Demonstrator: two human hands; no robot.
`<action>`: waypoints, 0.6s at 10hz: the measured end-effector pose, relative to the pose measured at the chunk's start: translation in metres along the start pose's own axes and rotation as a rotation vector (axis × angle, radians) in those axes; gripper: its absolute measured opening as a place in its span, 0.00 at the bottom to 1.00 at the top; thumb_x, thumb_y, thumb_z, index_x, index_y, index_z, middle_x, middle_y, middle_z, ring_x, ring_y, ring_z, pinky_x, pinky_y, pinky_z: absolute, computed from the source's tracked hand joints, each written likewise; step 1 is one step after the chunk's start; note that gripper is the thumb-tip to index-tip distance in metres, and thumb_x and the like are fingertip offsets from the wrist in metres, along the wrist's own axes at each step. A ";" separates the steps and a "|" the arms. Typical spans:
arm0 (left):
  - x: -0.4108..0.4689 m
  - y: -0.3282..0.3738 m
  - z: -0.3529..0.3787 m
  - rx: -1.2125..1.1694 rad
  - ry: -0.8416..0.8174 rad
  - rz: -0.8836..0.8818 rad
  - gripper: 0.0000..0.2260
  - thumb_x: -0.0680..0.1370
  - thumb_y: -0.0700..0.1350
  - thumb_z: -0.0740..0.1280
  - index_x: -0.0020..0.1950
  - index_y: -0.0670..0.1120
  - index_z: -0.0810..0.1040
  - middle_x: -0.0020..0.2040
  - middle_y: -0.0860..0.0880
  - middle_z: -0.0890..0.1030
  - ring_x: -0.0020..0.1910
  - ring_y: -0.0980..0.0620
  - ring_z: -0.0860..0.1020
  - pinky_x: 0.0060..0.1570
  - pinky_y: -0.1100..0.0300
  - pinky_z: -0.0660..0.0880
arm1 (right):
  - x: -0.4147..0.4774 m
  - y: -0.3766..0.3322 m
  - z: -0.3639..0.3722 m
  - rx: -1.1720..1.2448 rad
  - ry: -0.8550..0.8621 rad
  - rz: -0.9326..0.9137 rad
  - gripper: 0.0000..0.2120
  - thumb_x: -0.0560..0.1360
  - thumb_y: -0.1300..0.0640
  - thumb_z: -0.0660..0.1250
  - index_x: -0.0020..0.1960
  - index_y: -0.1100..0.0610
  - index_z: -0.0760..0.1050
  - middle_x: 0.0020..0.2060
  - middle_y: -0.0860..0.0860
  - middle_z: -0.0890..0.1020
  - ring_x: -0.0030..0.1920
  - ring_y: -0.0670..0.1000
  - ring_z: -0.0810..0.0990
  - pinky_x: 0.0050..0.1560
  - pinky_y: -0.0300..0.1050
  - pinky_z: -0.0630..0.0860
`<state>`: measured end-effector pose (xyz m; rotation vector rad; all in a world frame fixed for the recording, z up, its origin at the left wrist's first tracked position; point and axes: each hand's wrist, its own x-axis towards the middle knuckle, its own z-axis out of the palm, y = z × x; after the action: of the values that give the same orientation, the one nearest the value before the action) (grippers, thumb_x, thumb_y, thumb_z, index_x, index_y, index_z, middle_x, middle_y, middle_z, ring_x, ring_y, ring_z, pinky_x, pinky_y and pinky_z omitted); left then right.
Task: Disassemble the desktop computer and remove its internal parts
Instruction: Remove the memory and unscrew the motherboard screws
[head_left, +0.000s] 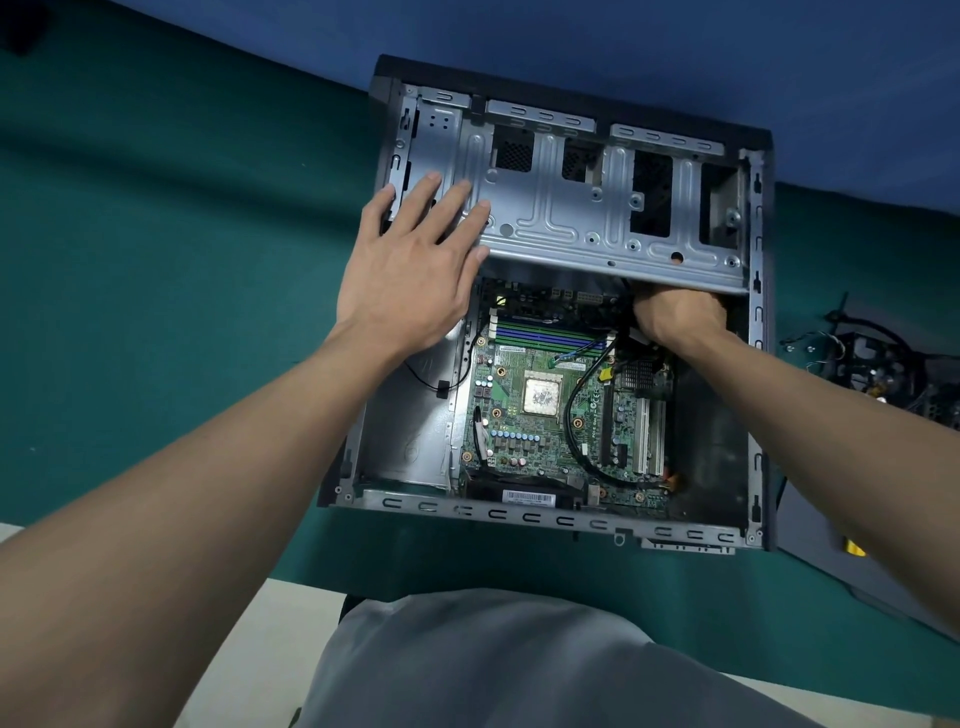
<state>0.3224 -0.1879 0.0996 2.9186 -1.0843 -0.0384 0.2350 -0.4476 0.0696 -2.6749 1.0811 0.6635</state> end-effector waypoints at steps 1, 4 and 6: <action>0.000 0.000 0.000 0.001 0.002 0.000 0.22 0.84 0.54 0.45 0.76 0.51 0.61 0.76 0.50 0.62 0.76 0.47 0.55 0.72 0.44 0.52 | -0.001 -0.002 0.000 0.002 0.004 -0.007 0.17 0.80 0.47 0.53 0.44 0.58 0.72 0.36 0.54 0.76 0.31 0.54 0.70 0.44 0.49 0.69; -0.001 0.000 -0.001 0.001 0.011 0.002 0.22 0.84 0.54 0.46 0.76 0.50 0.61 0.76 0.50 0.62 0.76 0.47 0.56 0.72 0.44 0.53 | -0.003 -0.005 0.002 0.025 -0.027 0.055 0.14 0.77 0.54 0.57 0.40 0.61 0.74 0.32 0.54 0.75 0.35 0.56 0.73 0.44 0.49 0.70; 0.000 0.000 0.000 0.006 0.008 0.000 0.22 0.84 0.54 0.45 0.76 0.51 0.61 0.76 0.50 0.62 0.76 0.47 0.56 0.72 0.44 0.53 | -0.002 -0.002 0.003 0.050 0.004 0.082 0.14 0.74 0.59 0.61 0.31 0.60 0.68 0.28 0.54 0.71 0.31 0.54 0.70 0.42 0.49 0.69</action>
<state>0.3218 -0.1880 0.0999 2.9218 -1.0850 -0.0241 0.2341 -0.4436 0.0682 -2.6027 1.1973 0.6365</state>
